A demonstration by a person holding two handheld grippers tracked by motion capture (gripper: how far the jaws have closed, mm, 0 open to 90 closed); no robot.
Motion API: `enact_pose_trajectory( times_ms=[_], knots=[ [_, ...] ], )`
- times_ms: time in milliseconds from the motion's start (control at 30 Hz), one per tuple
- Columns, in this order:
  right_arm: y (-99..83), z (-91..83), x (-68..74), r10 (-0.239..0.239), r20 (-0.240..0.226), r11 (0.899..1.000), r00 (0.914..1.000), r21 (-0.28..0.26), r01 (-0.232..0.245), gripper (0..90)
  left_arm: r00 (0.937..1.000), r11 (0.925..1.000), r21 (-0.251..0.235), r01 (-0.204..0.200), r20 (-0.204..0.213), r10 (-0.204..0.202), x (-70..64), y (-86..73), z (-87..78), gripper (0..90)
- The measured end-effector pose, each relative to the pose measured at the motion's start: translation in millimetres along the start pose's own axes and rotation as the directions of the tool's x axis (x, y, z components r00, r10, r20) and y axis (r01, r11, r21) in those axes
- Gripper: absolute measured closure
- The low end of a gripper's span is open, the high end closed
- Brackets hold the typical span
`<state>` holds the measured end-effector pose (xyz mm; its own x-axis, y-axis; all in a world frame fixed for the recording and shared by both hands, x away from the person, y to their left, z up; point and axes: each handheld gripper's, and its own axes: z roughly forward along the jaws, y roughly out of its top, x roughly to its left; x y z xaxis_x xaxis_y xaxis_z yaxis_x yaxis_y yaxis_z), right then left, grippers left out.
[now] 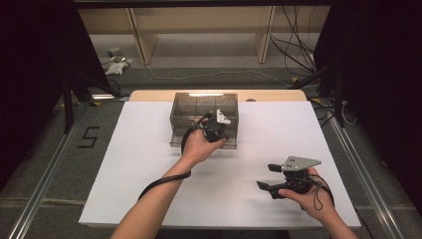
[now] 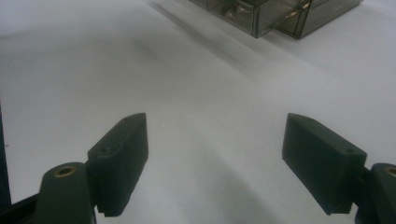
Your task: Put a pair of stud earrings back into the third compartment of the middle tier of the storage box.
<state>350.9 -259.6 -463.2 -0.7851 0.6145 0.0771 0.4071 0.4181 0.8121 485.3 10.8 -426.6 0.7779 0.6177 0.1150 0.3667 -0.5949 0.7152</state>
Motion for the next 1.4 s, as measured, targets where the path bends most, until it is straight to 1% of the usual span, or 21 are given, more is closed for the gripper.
enact_pose_trajectory(
  times_ms=[67, 200, 233, 267, 367, 400, 467, 500, 533, 567, 633, 733, 800, 867, 967, 1033, 1100, 1200, 1267, 1333, 1400],
  knots=[
    [0.0, -0.1, 0.1, 0.001, -0.001, 1.000, 1.0000, -0.001, -0.001, 23.5, 1.0000, 0.9998, -0.019, -0.004, -0.002, 0.004, -0.5, 0.2, -6.1, 64.9],
    [0.0, -0.1, 0.2, 0.002, 0.000, 1.000, 1.0000, 0.001, -0.002, 23.4, 0.9996, 0.9980, -0.057, 0.027, 0.006, -0.027, -1.1, -2.0, -18.5, 62.0],
    [0.0, 0.1, 0.3, 0.002, 0.000, 1.000, 1.0000, 0.002, -0.002, 23.4, 0.9997, 0.9981, -0.057, 0.022, 0.010, -0.022, -0.5, -2.8, -21.5, 60.6],
    [0.1, 0.3, 0.5, 0.003, 0.002, 1.000, 1.0000, 0.001, -0.003, 23.4, 0.9995, 0.9978, -0.060, 0.030, 0.014, -0.029, -0.6, -4.1, -23.9, 59.1],
    [0.1, -0.2, 0.4, 0.001, 0.001, 1.000, 1.0000, 0.003, -0.001, 23.4, 0.9977, 0.9965, -0.057, 0.061, 0.034, -0.059, 1.3, -9.3, -30.4, 52.4],
    [0.0, -0.2, 0.3, 0.002, 0.002, 1.000, 1.0000, 0.001, -0.002, 23.5, 0.9962, 0.9948, -0.063, 0.080, 0.039, -0.078, 1.9, -11.5, -32.7, 50.7],
    [-0.1, -0.2, 0.1, 0.001, 0.001, 1.000, 1.0000, 0.000, -0.001, 23.4, 0.9945, 0.9928, -0.066, 0.099, 0.039, -0.097, 4.4, -16.1, -38.2, 45.9],
    [-0.1, -0.2, 0.3, 0.002, 0.001, 1.000, 1.0000, 0.002, -0.002, 23.5, 0.9947, 0.9929, -0.067, 0.099, 0.037, -0.096, 5.8, -18.5, -40.9, 43.5],
    [-0.1, 0.0, 0.4, 0.002, 0.002, 1.000, 1.0000, 0.003, -0.002, 23.5, 0.9939, 0.9915, -0.072, 0.108, 0.033, -0.106, 6.0, -21.0, -43.1, 40.8],
    [0.0, -0.1, 0.5, 0.002, 0.002, 1.000, 1.0000, 0.004, -0.002, 23.5, 0.9945, 0.9924, -0.067, 0.103, 0.027, -0.101, 7.4, -23.6, -45.9, 37.7],
    [0.1, 0.0, 0.5, 0.002, 0.003, 1.000, 1.0000, 0.003, -0.002, 23.4, 0.9928, 0.9903, -0.072, 0.119, 0.022, -0.117, 8.1, -29.0, -49.8, 31.1],
    [0.1, 0.2, 0.6, 0.002, 0.005, 1.000, 1.0000, 0.003, -0.002, 23.4, 0.9922, 0.9898, -0.070, 0.125, 0.006, -0.125, 9.1, -36.7, -56.0, 23.0],
    [0.1, 0.3, 0.8, 0.003, 0.005, 1.000, 1.0000, 0.001, -0.003, 23.4, 0.9910, 0.9883, -0.074, 0.133, -0.003, -0.134, 9.3, -41.8, -59.5, 19.7],
    [0.1, 0.3, 0.8, 0.002, 0.005, 1.000, 1.0000, 0.000, -0.002, 23.5, 0.9909, 0.9890, -0.068, 0.132, -0.019, -0.133, 9.6, -46.7, -63.0, 17.2],
    [0.1, 0.5, 0.5, 0.002, 0.005, 1.000, 1.0000, 0.001, -0.002, 23.4, 0.9914, 0.9896, -0.062, 0.129, -0.011, -0.130, 9.2, -54.3, -67.9, 15.8],
    [0.2, 0.5, 0.6, 0.003, 0.005, 1.000, 1.0000, 0.001, -0.003, 23.4, 0.9907, 0.9884, -0.068, 0.136, 0.006, -0.136, 8.2, -59.2, -71.2, 14.6],
    [0.2, 0.5, 0.6, 0.003, 0.006, 1.000, 1.0000, -0.001, -0.003, 23.4, 0.9883, 0.9857, -0.076, 0.151, 0.037, -0.148, 7.1, -64.1, -75.7, 11.8],
    [0.2, 0.6, 0.4, 0.006, 0.007, 1.000, 1.0000, 0.001, -0.006, 23.4, 0.9848, 0.9832, -0.083, 0.163, 0.074, -0.157, 4.9, -70.6, -81.9, 3.5],
    [0.4, 0.8, 0.3, 0.005, 0.008, 1.000, 1.0000, 0.004, -0.005, 23.5, 0.9854, 0.9830, -0.089, 0.160, 0.071, -0.154, 1.5, -75.4, -85.0, 0.0],
    [0.6, 0.8, 0.6, 0.004, 0.005, 1.000, 1.0000, 0.002, -0.004, 23.5, 0.9877, 0.9824, -0.109, 0.152, 0.054, -0.146, -2.1, -82.2, -89.2, 0.0],
    [0.6, 0.7, 0.5, 0.007, 0.007, 1.000, 1.0000, 0.002, -0.007, 23.5, 0.9869, 0.9774, -0.137, 0.161, 0.033, -0.158, -5.0, -89.0, -92.9, 0.0]
  ],
)
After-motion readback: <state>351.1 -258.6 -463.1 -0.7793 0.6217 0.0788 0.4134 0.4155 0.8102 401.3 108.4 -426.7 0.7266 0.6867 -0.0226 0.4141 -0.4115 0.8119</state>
